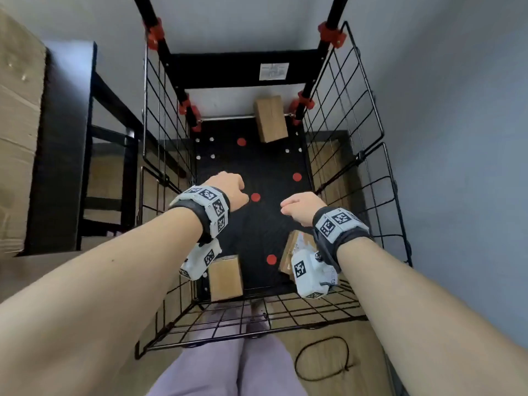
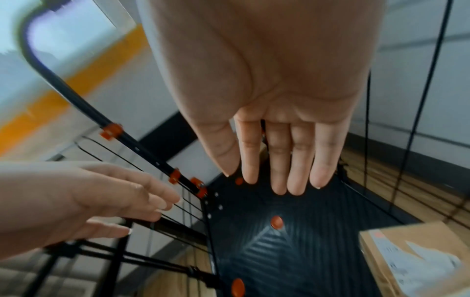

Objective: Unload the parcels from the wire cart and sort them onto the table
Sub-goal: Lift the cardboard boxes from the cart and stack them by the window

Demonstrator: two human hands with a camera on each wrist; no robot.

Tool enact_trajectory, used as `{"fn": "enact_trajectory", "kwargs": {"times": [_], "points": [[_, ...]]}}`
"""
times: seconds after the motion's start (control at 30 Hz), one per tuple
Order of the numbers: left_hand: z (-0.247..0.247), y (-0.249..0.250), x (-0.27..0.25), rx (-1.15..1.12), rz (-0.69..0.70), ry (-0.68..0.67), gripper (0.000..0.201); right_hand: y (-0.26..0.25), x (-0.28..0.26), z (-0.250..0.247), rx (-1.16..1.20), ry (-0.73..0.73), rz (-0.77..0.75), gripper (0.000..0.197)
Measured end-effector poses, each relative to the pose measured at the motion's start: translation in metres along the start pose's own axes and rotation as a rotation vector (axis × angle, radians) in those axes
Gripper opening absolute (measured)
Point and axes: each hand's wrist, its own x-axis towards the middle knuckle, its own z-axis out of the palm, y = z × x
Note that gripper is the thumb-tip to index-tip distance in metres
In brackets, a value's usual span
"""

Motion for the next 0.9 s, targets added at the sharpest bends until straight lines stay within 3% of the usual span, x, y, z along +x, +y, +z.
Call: {"fn": "enact_trajectory", "kwargs": {"times": [0.13, 0.37, 0.6, 0.9], "points": [[0.037, -0.027, 0.044, -0.102, -0.09, -0.087, 0.039, 0.019, 0.054, 0.027, -0.031, -0.109, 0.101, 0.032], [0.12, -0.077, 0.093, -0.169, -0.272, -0.227, 0.031, 0.045, 0.139, 0.096, 0.013, -0.154, 0.216, 0.03], [0.183, -0.106, 0.114, -0.265, -0.447, -0.315, 0.027, 0.064, 0.169, 0.167, -0.057, -0.381, 0.295, 0.029], [0.2, -0.111, 0.129, -0.257, -0.61, -0.486, 0.041, 0.069, 0.178, 0.189, -0.066, -0.581, 0.346, 0.036]]}}
